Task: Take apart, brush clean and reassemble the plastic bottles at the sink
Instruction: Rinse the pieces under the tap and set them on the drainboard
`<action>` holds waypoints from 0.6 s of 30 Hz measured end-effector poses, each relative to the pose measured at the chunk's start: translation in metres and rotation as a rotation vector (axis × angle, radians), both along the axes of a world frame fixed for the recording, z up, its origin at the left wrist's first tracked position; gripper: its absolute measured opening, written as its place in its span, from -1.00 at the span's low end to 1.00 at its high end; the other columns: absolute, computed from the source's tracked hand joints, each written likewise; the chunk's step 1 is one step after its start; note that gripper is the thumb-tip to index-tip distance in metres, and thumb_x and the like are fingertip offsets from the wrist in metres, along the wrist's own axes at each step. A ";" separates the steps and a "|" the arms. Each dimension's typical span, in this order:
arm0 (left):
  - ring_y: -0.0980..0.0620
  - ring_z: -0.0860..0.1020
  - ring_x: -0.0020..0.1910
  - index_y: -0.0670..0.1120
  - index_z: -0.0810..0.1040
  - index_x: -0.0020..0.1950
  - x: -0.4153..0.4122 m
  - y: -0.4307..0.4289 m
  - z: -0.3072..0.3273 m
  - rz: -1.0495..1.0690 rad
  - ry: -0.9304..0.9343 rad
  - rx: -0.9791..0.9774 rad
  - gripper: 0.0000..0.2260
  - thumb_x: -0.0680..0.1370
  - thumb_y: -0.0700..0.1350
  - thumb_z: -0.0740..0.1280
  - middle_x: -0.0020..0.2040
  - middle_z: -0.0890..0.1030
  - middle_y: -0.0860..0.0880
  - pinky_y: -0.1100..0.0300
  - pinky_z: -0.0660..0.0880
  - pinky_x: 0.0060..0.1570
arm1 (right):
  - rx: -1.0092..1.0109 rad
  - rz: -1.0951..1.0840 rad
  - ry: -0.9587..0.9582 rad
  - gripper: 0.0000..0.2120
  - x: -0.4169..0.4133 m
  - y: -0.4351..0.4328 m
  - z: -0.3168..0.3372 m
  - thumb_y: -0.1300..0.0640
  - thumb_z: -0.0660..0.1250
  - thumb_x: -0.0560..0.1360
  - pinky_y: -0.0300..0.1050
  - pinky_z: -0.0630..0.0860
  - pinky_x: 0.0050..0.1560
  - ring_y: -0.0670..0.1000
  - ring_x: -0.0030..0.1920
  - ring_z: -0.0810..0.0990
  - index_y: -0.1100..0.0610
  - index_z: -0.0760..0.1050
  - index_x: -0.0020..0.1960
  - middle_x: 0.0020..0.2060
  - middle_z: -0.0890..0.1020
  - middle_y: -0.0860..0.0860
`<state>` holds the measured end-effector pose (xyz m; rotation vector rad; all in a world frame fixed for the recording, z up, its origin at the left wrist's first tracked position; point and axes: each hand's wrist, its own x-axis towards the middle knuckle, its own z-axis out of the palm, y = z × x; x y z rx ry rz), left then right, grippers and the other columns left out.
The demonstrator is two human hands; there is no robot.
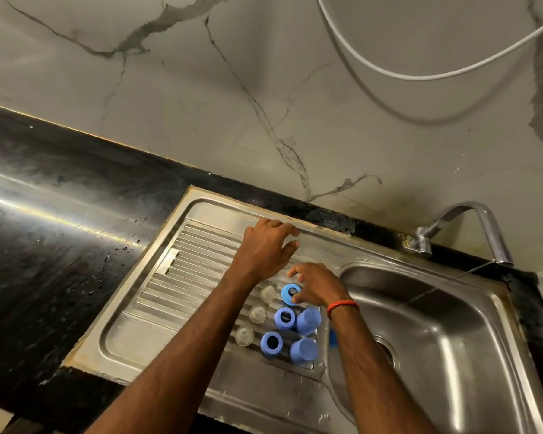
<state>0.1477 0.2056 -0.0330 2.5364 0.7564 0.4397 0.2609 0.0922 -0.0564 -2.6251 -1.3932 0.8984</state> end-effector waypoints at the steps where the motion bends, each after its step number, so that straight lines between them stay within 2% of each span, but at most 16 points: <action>1: -0.02 0.43 0.35 0.04 0.54 0.35 0.002 -0.002 0.001 -0.002 -0.002 0.001 -0.69 0.66 0.11 0.26 0.33 0.57 0.00 0.06 0.36 0.22 | 0.014 -0.020 -0.003 -0.44 0.003 -0.002 0.003 0.07 0.58 0.37 0.04 0.53 0.22 0.01 0.18 0.58 -0.07 0.48 0.32 0.23 0.59 -0.01; 6: -0.04 0.41 0.37 0.03 0.54 0.36 0.014 -0.015 0.007 -0.043 0.000 0.005 -0.68 0.65 0.10 0.27 0.35 0.56 -0.01 0.04 0.35 0.26 | 0.132 -0.182 -0.009 -0.57 0.023 -0.017 0.022 -0.02 0.49 0.46 -0.03 0.53 0.15 0.00 0.13 0.56 -0.06 0.50 0.29 0.19 0.60 0.00; 10: -0.03 0.40 0.38 0.04 0.53 0.37 0.029 -0.029 0.009 -0.104 0.021 -0.001 -0.67 0.65 0.11 0.28 0.36 0.55 -0.01 0.03 0.35 0.25 | 0.179 -0.262 -0.022 -0.59 0.042 -0.039 0.033 -0.09 0.45 0.49 -0.01 0.53 0.16 0.00 0.12 0.56 -0.03 0.51 0.29 0.15 0.61 0.01; 13: -0.03 0.39 0.39 0.05 0.51 0.38 0.041 -0.042 0.012 -0.144 0.050 -0.003 -0.67 0.65 0.11 0.27 0.37 0.55 -0.01 0.01 0.36 0.26 | 0.186 -0.304 0.000 -0.60 0.056 -0.057 0.035 -0.11 0.46 0.47 -0.01 0.54 0.14 0.00 0.09 0.57 -0.03 0.54 0.26 0.12 0.62 -0.01; 16: -0.04 0.36 0.41 0.06 0.49 0.40 0.053 -0.057 0.013 -0.193 0.090 0.016 -0.66 0.65 0.11 0.27 0.40 0.51 0.00 -0.01 0.36 0.28 | 0.184 -0.299 0.008 -0.68 0.066 -0.076 0.031 -0.09 0.45 0.48 -0.05 0.53 0.07 -0.02 0.02 0.57 -0.02 0.57 0.19 0.06 0.65 -0.02; 18: -0.04 0.34 0.43 0.06 0.49 0.40 0.059 -0.068 0.012 -0.214 0.119 0.015 -0.66 0.65 0.11 0.27 0.43 0.49 0.00 -0.03 0.36 0.30 | 0.166 -0.279 0.005 -0.73 0.069 -0.087 0.024 -0.08 0.43 0.50 -0.02 0.54 0.10 -0.02 0.02 0.58 -0.02 0.58 0.16 0.02 0.65 -0.03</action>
